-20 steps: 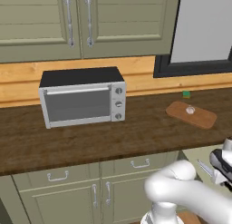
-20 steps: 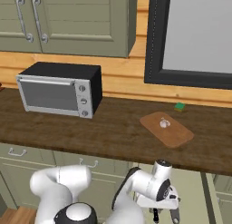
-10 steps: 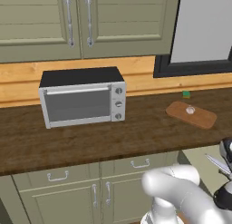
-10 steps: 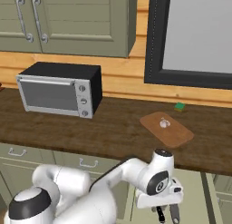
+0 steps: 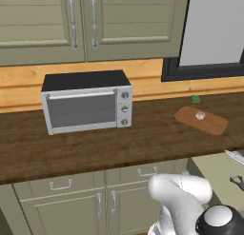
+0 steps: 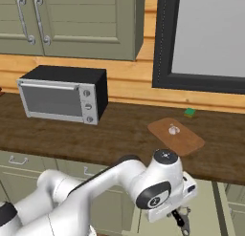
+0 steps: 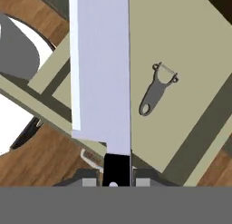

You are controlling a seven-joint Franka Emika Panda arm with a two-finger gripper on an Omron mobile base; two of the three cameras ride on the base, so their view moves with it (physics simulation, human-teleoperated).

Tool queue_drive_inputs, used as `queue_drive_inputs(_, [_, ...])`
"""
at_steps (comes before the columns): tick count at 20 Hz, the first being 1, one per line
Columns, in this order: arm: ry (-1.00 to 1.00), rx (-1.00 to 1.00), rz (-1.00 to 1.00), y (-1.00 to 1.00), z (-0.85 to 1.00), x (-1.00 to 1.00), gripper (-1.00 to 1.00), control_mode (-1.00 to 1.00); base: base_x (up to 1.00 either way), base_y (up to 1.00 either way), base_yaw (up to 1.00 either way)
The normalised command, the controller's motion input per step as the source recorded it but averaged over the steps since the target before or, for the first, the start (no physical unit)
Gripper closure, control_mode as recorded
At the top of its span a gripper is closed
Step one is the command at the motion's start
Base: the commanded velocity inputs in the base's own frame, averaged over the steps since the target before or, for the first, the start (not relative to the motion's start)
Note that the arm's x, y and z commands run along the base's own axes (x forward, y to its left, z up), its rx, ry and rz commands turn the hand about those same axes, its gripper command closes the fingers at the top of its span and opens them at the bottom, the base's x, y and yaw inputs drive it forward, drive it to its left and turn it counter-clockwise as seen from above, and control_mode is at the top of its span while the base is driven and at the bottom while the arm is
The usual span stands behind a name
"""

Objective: Place the appropriate cutting tool for cutting the garlic skin on the cutting board.

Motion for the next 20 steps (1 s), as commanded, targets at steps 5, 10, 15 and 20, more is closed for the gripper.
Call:
queue_drive_inputs(5, [-0.3, 0.02, 0.18, -0.61, 1.0, 0.33, 1.0, -1.0, 0.0, 0.0, 0.0])
queue_drive_inputs(10, [0.04, 0.15, 0.14, -0.69, 0.93, 1.0, 1.0, -1.0, 0.0, 0.0, 0.0])
queue_drive_inputs(15, [0.12, 0.08, 0.15, -0.22, 0.14, 1.0, 1.0, -1.0, 0.0, 0.0, 0.0])
queue_drive_inputs(20, [0.08, 0.03, 0.18, 0.0, -0.15, 1.0, 1.0, -1.0, 0.0, 0.0, 0.0])
